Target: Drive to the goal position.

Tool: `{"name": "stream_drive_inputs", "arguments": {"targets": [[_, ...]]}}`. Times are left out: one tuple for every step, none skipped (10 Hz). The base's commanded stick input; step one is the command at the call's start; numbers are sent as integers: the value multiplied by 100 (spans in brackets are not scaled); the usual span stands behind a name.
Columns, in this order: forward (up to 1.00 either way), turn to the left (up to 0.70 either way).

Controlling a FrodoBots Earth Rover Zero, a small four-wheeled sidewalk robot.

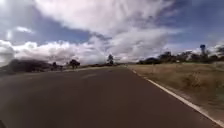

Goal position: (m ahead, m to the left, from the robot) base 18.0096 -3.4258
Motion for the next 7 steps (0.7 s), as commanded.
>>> {"name": "stream_drive_inputs", "arguments": {"targets": [[70,0],[70,0],[70,0],[70,0],[70,0],[70,0],[70,0]]}}
